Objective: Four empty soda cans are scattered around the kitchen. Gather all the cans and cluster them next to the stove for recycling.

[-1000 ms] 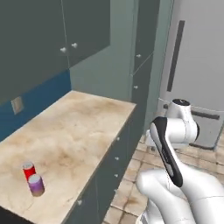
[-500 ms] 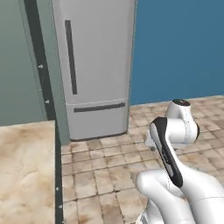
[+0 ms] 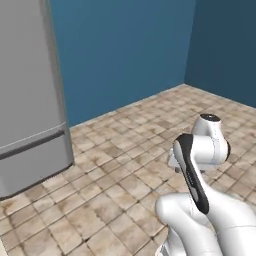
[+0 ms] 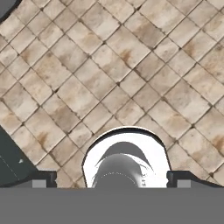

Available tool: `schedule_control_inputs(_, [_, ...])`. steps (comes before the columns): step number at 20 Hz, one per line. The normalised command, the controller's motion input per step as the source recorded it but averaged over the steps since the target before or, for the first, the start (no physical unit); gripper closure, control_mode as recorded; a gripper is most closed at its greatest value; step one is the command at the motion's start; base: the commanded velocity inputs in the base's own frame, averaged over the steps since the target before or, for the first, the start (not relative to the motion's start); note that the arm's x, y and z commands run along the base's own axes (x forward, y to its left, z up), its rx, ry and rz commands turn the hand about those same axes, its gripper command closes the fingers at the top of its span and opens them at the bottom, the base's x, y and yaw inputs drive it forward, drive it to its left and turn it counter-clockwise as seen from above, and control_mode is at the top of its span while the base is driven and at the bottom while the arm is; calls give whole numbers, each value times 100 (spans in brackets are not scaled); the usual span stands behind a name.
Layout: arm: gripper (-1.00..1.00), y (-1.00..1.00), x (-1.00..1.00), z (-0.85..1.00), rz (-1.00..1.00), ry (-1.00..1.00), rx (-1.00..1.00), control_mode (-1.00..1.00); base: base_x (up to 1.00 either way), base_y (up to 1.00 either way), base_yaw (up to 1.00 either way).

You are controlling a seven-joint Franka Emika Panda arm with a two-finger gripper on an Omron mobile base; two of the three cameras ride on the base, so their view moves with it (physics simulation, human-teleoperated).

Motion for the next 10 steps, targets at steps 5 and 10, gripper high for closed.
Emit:
schedule_control_inputs(5, [-100, 0, 0, 0, 0, 0, 0, 100, 45, -3, -34])
schedule_control_inputs(10, [-100, 0, 0, 0, 0, 0, 0, 100, 56, -4, -21])
